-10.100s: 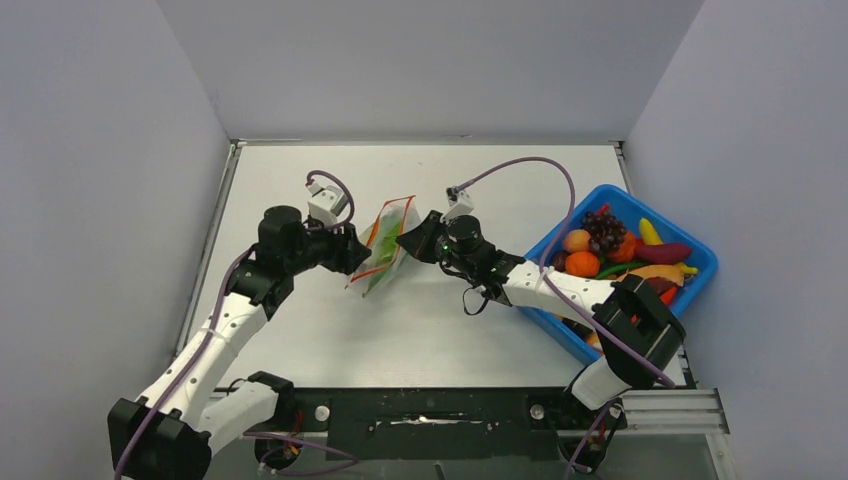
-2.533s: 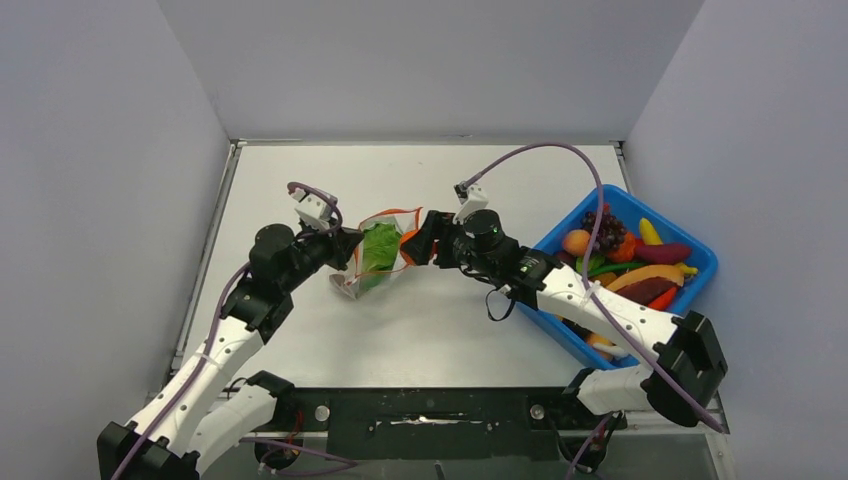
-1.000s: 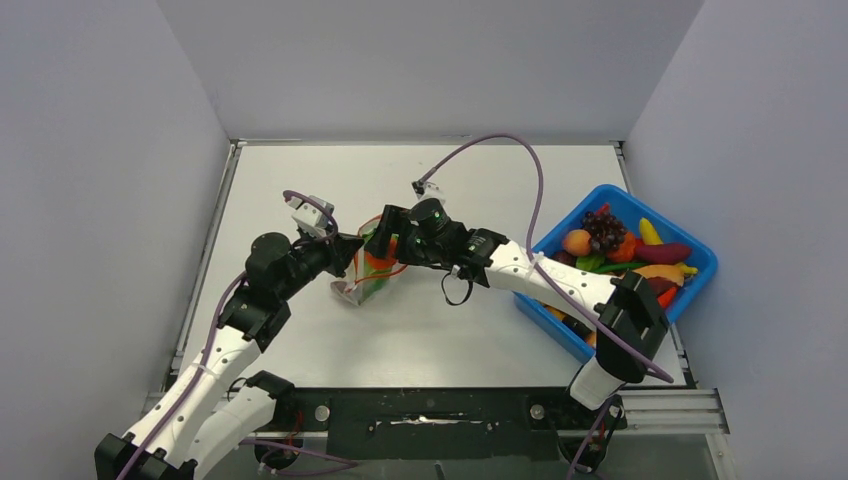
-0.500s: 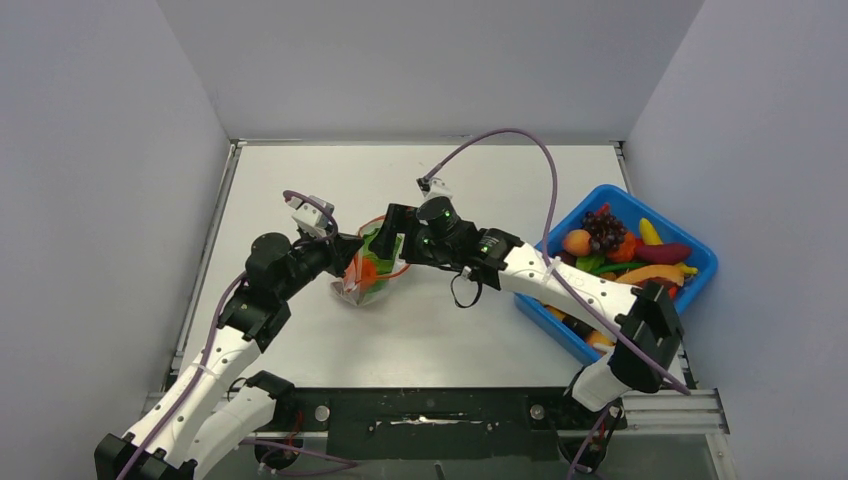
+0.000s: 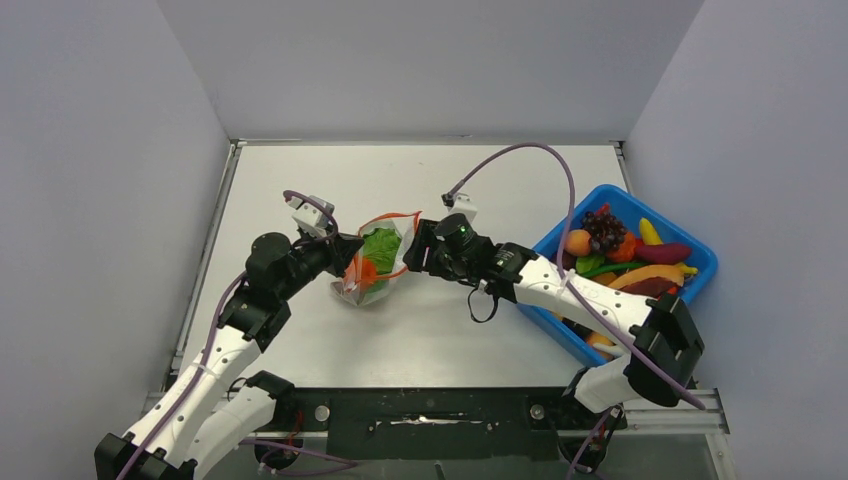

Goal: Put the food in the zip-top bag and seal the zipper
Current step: Pick up the fake fruit from the bin.

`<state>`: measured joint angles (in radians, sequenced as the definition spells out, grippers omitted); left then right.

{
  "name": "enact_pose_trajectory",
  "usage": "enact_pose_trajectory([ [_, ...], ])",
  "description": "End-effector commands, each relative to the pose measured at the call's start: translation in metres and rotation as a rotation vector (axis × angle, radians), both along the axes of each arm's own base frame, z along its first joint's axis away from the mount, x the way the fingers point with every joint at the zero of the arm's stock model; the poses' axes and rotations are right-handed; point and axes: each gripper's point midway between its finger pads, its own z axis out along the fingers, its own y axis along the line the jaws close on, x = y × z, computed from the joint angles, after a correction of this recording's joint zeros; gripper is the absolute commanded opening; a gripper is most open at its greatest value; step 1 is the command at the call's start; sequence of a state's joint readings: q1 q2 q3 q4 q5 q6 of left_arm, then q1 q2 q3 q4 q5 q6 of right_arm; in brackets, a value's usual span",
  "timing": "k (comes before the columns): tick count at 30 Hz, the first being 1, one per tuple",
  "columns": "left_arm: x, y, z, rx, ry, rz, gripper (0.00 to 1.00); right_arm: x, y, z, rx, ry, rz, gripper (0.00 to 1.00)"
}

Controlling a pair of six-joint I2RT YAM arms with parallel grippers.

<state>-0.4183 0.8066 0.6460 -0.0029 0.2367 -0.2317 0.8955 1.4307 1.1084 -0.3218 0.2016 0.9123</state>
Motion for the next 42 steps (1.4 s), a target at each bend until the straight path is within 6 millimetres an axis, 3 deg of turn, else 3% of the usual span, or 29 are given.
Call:
enact_pose_trajectory([
  [1, 0.004, -0.004, 0.029, -0.039, -0.094, -0.008, 0.0, 0.018, 0.013, 0.02, 0.099, -0.065, -0.009, 0.57],
  [4, 0.004, -0.002, 0.027, -0.033, -0.093, 0.0, 0.0, 0.024, 0.021, 0.018, 0.107, -0.071, 0.005, 0.48],
  [7, 0.006, 0.001, 0.027, -0.023, -0.1, 0.016, 0.0, 0.033, 0.031, 0.028, 0.123, -0.103, 0.02, 0.28],
  [12, 0.03, 0.026, 0.047, 0.065, -0.162, 0.169, 0.0, 0.061, 0.05, 0.067, 0.197, -0.227, 0.075, 0.01],
  [18, 0.074, 0.077, 0.104, 0.183, -0.297, 0.41, 0.0, 0.086, 0.087, 0.127, 0.407, -0.382, 0.26, 0.0],
  [23, 0.089, 0.115, 0.133, 0.343, -0.362, 0.58, 0.0, 0.087, 0.106, 0.144, 0.49, -0.414, 0.325, 0.0],
  [25, 0.087, 0.113, 0.129, 0.381, -0.382, 0.558, 0.0, 0.091, 0.102, 0.13, 0.473, -0.382, 0.297, 0.0],
  [27, 0.079, 0.097, 0.115, 0.377, -0.394, 0.461, 0.0, 0.097, 0.093, 0.096, 0.439, -0.309, 0.252, 0.0],
  [30, 0.066, 0.071, 0.07, 0.362, -0.307, 0.314, 0.0, 0.103, 0.075, 0.047, 0.362, -0.186, 0.167, 0.0],
  [33, 0.055, 0.06, 0.016, 0.371, -0.185, 0.242, 0.0, 0.099, 0.058, 0.007, 0.264, -0.062, 0.103, 0.0],
  [36, 0.047, 0.049, -0.01, 0.352, -0.12, 0.175, 0.0, 0.089, 0.053, -0.011, 0.257, 0.015, 0.106, 0.0],
  [42, 0.038, 0.033, -0.022, 0.296, -0.079, 0.088, 0.0, 0.08, 0.041, -0.032, 0.227, 0.086, 0.07, 0.07],
])
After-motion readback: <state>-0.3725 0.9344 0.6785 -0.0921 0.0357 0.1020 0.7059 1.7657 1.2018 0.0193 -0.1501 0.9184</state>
